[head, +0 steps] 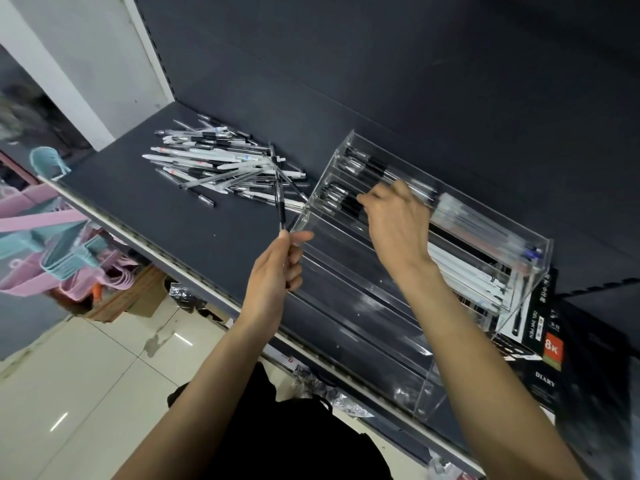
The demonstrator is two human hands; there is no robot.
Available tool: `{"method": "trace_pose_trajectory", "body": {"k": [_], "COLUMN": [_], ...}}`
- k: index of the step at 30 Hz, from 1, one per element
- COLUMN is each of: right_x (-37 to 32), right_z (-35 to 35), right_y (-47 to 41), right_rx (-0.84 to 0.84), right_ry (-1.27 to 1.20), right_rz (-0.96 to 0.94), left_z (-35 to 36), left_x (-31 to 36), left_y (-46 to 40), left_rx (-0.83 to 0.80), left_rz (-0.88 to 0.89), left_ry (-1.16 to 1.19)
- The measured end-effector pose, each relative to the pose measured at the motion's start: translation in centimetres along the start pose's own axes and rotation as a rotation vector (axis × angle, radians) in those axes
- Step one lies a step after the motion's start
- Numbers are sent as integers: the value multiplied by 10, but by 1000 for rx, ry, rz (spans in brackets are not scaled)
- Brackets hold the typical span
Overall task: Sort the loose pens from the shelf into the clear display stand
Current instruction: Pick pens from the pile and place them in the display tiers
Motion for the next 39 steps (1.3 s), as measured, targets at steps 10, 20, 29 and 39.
{"method": "trace_pose_trajectory", "body": {"k": [10,20,29,39], "right_x": [-12,40,67,51], "right_z": [-24,-61,-44,-19], "right_y": [23,15,-36,-47], "right_rx": [-36,118,29,71], "right_ry": [-732,-1012,-326,-191], "right_rz": [194,464,190,95], "left_z": [18,62,59,58], "left_x": [10,48,48,63], "left_y": [0,-42,-105,-113], "left_rx": [-55,20,33,89], "left_rz": [157,856,1096,1274], "left_ry": [-232,-1007,-1559,-1513]}}
Point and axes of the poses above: each hand's wrist, its own y-axis away from the middle knuckle, its own z-axis out of the palm, x = y × z, the point moved 2 cm from there along -y, towards the middle knuckle, and after that the axes turned 4 degrees about -y, right-handed, at the moved point
